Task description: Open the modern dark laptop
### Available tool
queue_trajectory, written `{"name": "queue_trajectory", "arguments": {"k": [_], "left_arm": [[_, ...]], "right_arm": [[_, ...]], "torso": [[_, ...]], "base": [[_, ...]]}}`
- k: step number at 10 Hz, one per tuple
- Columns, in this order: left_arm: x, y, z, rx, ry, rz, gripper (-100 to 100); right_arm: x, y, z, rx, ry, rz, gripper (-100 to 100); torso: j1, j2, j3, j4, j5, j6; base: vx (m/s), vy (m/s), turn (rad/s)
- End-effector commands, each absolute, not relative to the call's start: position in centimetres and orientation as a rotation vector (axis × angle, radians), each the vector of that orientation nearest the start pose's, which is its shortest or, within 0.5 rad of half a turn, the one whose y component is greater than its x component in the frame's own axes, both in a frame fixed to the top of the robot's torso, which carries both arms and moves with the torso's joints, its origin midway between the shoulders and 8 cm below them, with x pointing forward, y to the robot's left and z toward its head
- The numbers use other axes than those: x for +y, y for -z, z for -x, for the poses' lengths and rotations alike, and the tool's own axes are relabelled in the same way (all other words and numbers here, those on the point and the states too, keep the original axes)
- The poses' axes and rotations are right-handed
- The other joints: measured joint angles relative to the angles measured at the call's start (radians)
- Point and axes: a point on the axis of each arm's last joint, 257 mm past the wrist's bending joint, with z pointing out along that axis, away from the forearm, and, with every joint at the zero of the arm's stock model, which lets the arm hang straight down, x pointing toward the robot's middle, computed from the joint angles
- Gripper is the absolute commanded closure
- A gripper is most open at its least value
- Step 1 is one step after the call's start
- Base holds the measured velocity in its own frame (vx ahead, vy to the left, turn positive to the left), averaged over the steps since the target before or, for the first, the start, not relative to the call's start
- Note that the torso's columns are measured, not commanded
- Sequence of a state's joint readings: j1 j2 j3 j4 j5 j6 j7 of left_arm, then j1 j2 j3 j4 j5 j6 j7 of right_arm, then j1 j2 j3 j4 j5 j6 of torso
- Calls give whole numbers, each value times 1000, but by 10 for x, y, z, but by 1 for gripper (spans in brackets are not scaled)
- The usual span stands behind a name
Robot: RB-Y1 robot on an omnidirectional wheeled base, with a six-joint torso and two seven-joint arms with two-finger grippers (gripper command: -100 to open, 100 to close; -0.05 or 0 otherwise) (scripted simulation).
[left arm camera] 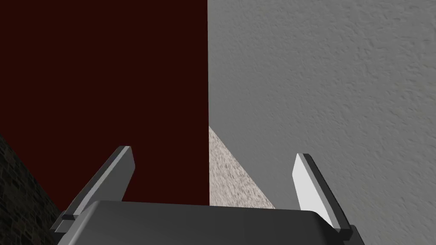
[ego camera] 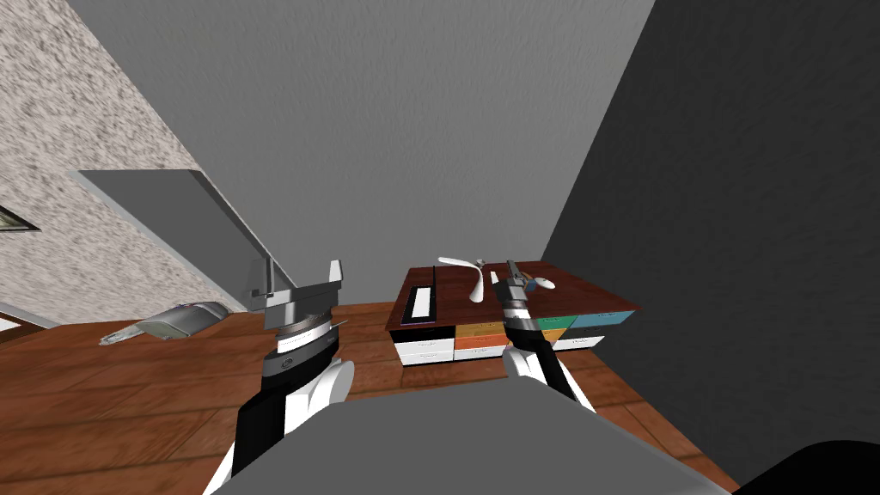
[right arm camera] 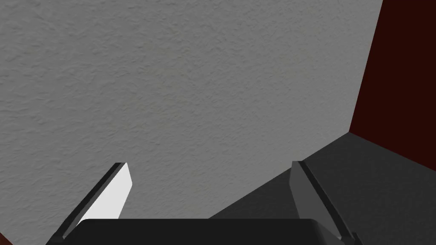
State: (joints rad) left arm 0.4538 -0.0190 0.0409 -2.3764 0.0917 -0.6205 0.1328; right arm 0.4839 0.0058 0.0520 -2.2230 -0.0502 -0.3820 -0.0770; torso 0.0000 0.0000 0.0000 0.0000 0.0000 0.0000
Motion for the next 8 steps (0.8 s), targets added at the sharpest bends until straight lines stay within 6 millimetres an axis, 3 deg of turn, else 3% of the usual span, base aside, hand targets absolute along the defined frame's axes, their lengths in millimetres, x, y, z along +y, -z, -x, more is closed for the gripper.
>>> {"name": "queue_trajectory", "arguments": {"k": [1, 8], "left_arm": [[292, -99, -294, 328, 1511, 538, 0], [292, -99, -294, 328, 1512, 538, 0]], "right_arm": [[-269, 20, -376, 666, -1423, -864, 0], [-269, 20, -376, 666, -1423, -864, 0]], "torso": [[0, 40, -82, 41, 0, 0], [0, 544, -1087, 544, 0, 0]], "base": [[0, 0, 0], [0, 0, 0]]}}
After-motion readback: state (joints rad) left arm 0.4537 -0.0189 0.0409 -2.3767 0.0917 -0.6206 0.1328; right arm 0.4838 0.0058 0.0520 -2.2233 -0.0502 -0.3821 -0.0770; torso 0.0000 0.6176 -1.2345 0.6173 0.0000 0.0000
